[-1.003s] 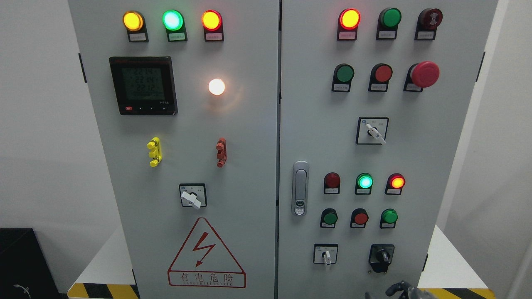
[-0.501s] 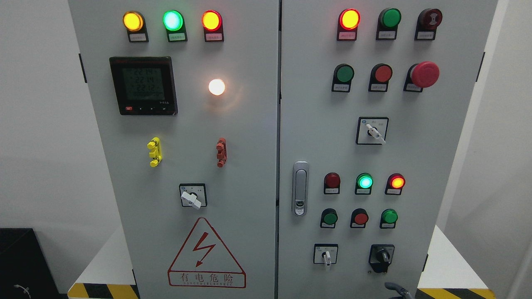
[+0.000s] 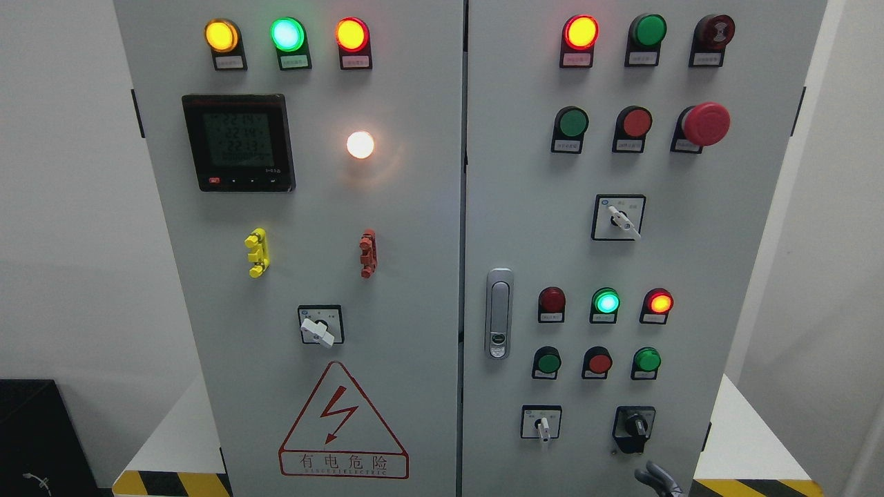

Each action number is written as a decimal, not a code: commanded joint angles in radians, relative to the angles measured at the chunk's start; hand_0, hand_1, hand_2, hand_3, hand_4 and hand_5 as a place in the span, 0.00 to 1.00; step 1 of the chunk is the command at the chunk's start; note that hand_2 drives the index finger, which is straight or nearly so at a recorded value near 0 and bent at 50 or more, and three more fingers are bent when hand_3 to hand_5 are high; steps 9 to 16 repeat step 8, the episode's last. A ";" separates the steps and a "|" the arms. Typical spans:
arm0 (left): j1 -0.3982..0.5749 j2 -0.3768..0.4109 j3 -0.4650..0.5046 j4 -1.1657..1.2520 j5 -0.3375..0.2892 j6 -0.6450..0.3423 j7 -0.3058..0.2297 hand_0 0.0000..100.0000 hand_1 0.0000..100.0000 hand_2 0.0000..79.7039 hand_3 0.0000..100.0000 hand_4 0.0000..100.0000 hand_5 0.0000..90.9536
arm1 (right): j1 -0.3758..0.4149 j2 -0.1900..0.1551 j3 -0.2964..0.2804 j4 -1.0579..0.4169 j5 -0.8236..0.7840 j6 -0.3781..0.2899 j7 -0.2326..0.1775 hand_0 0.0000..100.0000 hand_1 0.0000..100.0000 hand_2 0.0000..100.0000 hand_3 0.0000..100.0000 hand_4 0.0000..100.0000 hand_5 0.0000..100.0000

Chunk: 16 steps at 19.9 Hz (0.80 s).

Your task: Flip black knob to close circuit

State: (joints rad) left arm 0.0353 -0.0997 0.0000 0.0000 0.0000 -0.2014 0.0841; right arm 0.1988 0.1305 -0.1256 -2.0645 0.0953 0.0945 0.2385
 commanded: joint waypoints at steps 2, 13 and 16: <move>0.000 0.000 -0.020 0.023 -0.021 0.000 0.000 0.00 0.00 0.00 0.00 0.00 0.00 | 0.022 -0.003 -0.006 -0.019 -0.128 -0.002 0.012 0.00 0.05 0.00 0.00 0.00 0.00; 0.000 0.000 -0.020 0.023 -0.021 0.000 0.000 0.00 0.00 0.00 0.00 0.00 0.00 | 0.024 -0.003 -0.006 -0.017 -0.128 -0.002 0.012 0.00 0.05 0.00 0.00 0.00 0.00; 0.000 0.000 -0.020 0.023 -0.021 0.000 0.000 0.00 0.00 0.00 0.00 0.00 0.00 | 0.024 -0.003 -0.006 -0.017 -0.128 -0.002 0.012 0.00 0.05 0.00 0.00 0.00 0.00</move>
